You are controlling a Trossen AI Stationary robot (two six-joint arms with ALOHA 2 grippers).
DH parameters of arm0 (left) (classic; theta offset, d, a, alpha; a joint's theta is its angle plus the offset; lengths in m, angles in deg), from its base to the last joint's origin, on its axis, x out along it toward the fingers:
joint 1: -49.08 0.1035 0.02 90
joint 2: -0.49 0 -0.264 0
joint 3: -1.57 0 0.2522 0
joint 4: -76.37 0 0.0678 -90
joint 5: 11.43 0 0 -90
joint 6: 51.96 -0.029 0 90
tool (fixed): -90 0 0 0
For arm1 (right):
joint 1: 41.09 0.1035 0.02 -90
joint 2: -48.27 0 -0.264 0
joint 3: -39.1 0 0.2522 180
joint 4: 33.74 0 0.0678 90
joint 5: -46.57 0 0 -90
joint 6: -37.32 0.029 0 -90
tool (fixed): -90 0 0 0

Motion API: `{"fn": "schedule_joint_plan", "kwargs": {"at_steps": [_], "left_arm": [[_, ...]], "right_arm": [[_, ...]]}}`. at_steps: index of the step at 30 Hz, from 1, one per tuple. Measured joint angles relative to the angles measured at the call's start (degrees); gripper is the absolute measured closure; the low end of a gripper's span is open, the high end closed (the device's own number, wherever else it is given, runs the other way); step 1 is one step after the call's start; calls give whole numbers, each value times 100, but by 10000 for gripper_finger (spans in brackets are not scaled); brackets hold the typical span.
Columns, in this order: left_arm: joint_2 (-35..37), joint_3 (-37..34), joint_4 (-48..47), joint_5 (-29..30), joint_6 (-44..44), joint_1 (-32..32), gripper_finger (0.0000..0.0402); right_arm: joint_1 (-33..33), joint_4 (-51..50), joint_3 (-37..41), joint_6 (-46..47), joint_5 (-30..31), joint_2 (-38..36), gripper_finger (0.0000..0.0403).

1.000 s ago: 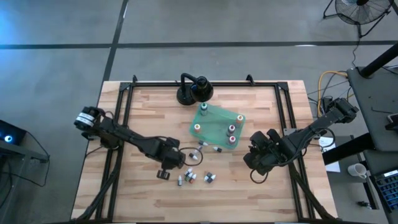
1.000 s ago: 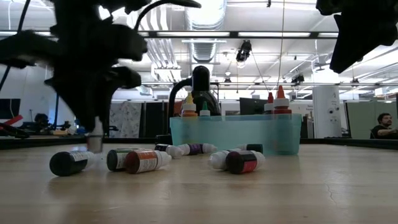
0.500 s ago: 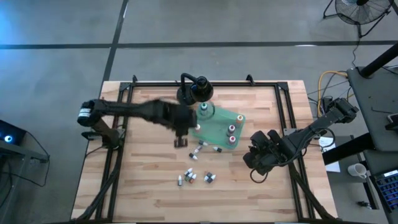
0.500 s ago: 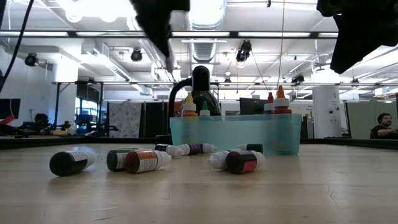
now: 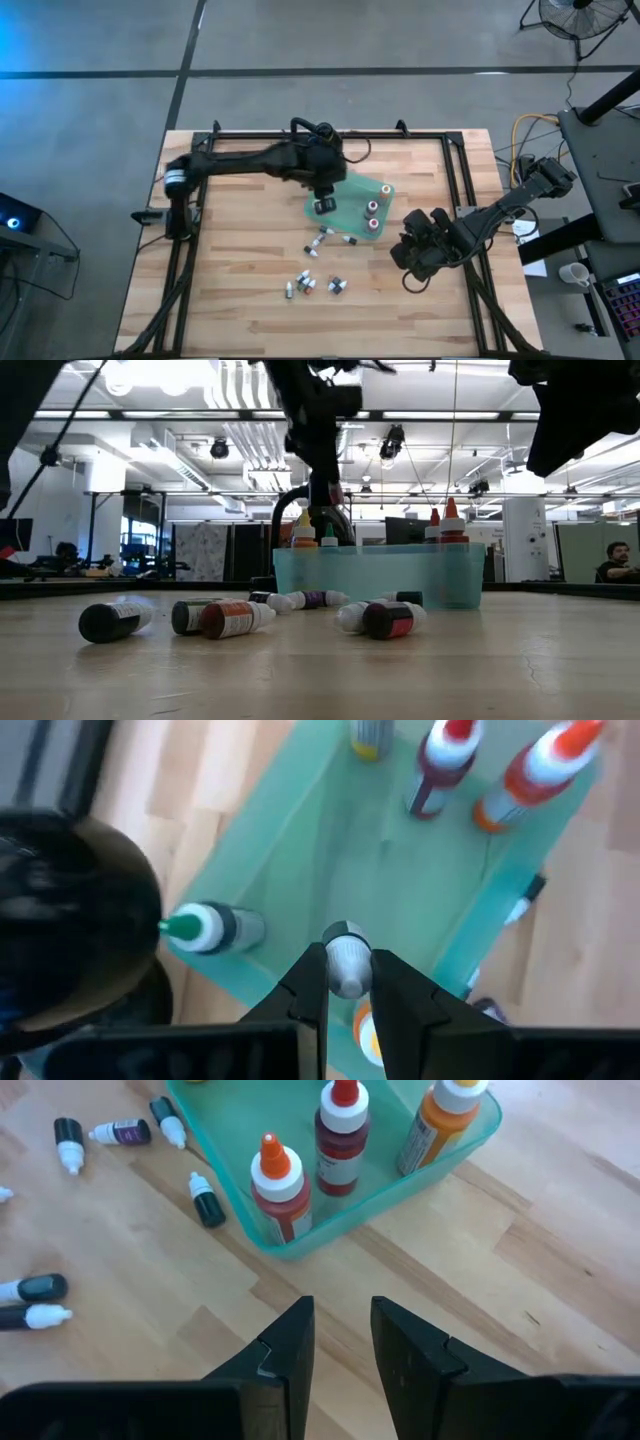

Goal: Pick & Place food coloring
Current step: Put the small red food coloring bottle into the bin

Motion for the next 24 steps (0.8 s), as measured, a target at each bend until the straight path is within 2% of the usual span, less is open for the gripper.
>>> {"fn": "schedule_joint_plan", "kwargs": {"at_steps": [7,12,17,24], "left_arm": [[-1090,1033,-667,10,2,-13,369],[-1714,1586,-763,-61,58,-25,369],[-2133,1830,-819,-62,104,-26,369],[-2378,1829,-836,-110,109,-24,369]], "right_arm": [[-2,1,0,261,-2,2,310],[-4,3,0,368,-4,2,310],[-3,3,0,549,-3,2,310],[-2,3,0,576,-4,2,310]]}}
